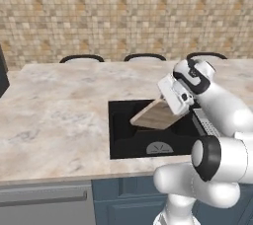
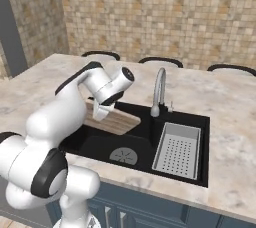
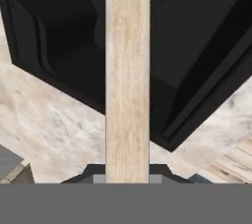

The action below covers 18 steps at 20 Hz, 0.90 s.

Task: Move the cutting board and knife to the sink. Then move spray from the cabinet to the counter.

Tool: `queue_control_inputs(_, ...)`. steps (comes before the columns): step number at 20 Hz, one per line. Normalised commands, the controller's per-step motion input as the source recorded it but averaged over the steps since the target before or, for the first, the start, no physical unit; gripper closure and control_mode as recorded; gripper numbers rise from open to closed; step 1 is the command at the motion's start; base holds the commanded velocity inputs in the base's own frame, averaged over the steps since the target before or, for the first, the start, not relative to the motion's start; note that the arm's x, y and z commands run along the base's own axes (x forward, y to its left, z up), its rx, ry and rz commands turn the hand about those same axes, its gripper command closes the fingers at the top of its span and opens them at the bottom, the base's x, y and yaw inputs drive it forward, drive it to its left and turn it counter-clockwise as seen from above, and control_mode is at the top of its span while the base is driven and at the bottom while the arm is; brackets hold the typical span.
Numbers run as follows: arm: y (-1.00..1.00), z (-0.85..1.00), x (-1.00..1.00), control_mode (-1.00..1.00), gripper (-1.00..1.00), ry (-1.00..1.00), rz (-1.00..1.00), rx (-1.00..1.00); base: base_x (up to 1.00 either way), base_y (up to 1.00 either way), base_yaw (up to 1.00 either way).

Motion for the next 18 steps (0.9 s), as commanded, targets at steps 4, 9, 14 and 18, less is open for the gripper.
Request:
queue_control_inputs(4, -0.18, -0.38, 0.33, -1.00, 1.00, 0.00, -0.18, 0.00, 0.00, 0.00, 0.00)
queue_control_inputs(9, -0.42, -0.26, 0.01, -1.00, 1.00, 0.00, -0.05, 0.00, 0.00, 0.00, 0.00)
queue_control_inputs(14, -0.32, -0.26, 0.09, -1.00, 1.00, 0.00, 0.00, 0.00, 0.00, 0.00, 0.00)
queue_control_inputs(18, 0.00, -0.28, 0.43, -1.00, 1.00, 0.00, 0.00, -0.01, 0.00, 0.00, 0.00)
